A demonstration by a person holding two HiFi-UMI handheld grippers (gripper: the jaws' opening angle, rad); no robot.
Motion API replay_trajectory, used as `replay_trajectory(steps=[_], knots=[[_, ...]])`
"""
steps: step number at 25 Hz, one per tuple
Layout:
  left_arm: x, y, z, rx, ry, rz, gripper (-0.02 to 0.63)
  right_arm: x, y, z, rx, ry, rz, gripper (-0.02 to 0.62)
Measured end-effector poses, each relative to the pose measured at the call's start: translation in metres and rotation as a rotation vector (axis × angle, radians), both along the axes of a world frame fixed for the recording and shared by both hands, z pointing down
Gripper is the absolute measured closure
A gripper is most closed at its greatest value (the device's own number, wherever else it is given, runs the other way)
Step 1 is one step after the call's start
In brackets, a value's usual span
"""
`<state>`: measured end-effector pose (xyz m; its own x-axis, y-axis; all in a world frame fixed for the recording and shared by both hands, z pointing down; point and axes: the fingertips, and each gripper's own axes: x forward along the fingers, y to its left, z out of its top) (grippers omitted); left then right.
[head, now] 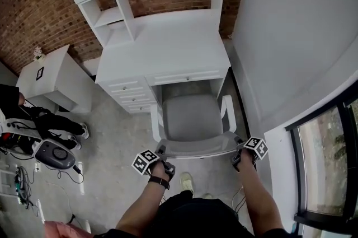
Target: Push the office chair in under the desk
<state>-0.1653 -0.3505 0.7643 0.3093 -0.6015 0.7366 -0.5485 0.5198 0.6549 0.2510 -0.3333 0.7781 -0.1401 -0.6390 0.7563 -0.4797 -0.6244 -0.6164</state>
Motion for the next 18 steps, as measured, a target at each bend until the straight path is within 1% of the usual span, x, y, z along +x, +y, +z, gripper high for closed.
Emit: replay_trajectory(steps=[8, 14, 18], knots=[[-0.004, -0.045, 0.001, 0.004, 0.001, 0.036, 0.414, -0.005, -0.042, 0.000, 0.005, -0.003, 0.010, 0.430], [0.002, -0.070, 0.003, 0.014, -0.001, 0.028, 0.414, 0.001, -0.065, 0.001, 0.010, -0.017, 0.009, 0.430], [-0.001, -0.086, 0.003, 0.009, -0.002, 0.014, 0.414, -0.002, -0.084, 0.003, 0.010, -0.017, -0.008, 0.426]])
